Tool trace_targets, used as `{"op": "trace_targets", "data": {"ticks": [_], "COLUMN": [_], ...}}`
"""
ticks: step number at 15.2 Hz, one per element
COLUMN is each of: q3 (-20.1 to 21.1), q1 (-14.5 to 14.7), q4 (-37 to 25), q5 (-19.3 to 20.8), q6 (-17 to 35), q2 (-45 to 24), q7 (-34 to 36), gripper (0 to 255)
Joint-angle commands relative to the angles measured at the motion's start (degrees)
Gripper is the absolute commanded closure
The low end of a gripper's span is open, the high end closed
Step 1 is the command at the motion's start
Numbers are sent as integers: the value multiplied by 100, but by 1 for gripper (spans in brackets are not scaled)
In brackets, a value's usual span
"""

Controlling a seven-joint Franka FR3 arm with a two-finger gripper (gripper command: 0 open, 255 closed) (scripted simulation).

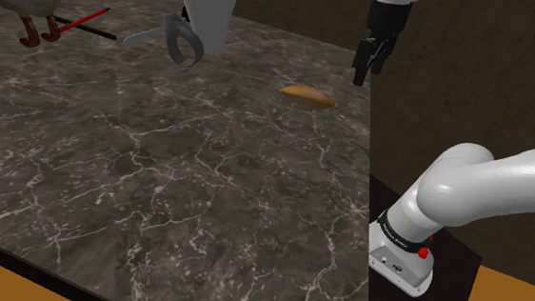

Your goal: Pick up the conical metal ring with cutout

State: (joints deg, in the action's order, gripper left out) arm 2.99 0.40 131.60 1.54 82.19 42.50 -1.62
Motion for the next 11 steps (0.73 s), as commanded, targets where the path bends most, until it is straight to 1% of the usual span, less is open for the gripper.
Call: {"op": "trace_targets", "data": {"ticks": [1,6,11], "q3": [0,212,432], "q1": [0,179,333], "q4": [0,-463,-1061], "q5": [0,-173,-277], "q6": [0,596,1073], "q2": [0,-801,-1611], "q7": [0,0,-6], "gripper": [0,0,0]}}
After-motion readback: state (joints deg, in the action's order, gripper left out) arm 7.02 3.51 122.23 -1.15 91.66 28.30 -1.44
